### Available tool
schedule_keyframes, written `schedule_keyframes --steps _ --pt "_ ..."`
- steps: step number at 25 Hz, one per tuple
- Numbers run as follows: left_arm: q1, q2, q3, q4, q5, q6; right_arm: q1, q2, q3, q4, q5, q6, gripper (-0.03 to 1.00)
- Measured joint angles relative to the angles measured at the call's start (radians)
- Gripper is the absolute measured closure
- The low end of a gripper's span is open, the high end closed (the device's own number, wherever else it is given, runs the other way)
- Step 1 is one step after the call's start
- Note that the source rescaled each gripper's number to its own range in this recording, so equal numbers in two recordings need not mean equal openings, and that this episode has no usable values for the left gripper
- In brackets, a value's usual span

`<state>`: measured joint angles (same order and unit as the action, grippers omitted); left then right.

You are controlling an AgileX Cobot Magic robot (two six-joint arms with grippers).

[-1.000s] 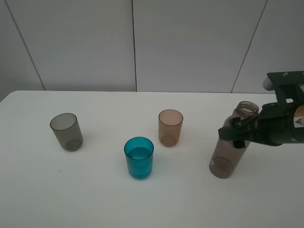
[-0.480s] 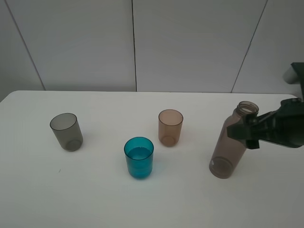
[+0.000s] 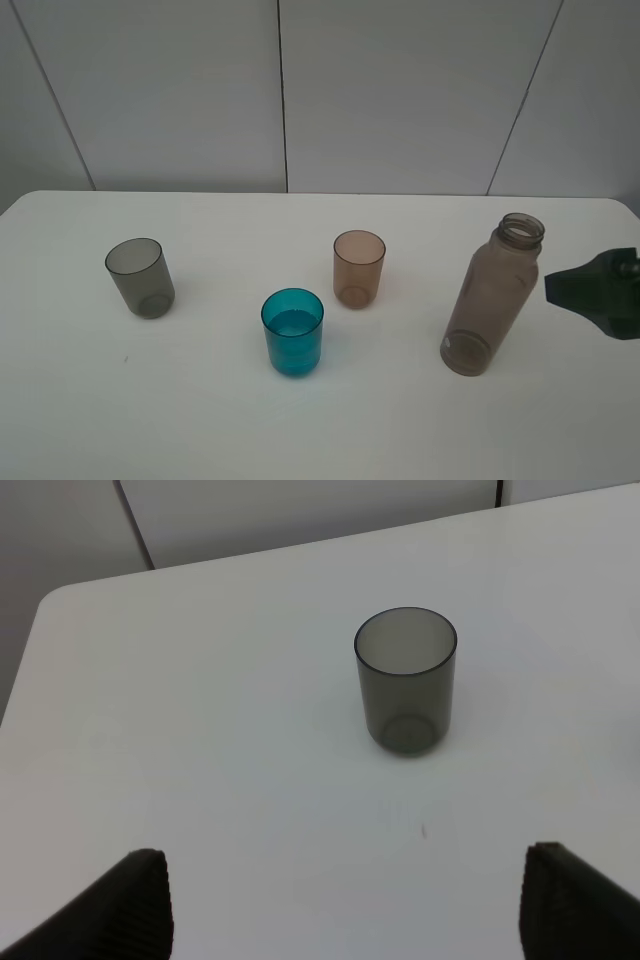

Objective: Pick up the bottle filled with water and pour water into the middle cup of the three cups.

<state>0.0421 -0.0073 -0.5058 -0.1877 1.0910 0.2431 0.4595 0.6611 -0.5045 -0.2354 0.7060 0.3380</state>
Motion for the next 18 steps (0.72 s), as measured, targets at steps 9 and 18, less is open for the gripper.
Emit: schedule_keyframes --steps 9,18 --pt "0.000 0.000 0.000 0.000 0.000 0.000 0.000 -0.234 0.000 0.003 0.129 -0.032 0.17" --pt "0.000 0.000 0.000 0.000 0.000 0.000 0.000 -0.302 -0.015 0.053 0.200 -0.061 0.17"
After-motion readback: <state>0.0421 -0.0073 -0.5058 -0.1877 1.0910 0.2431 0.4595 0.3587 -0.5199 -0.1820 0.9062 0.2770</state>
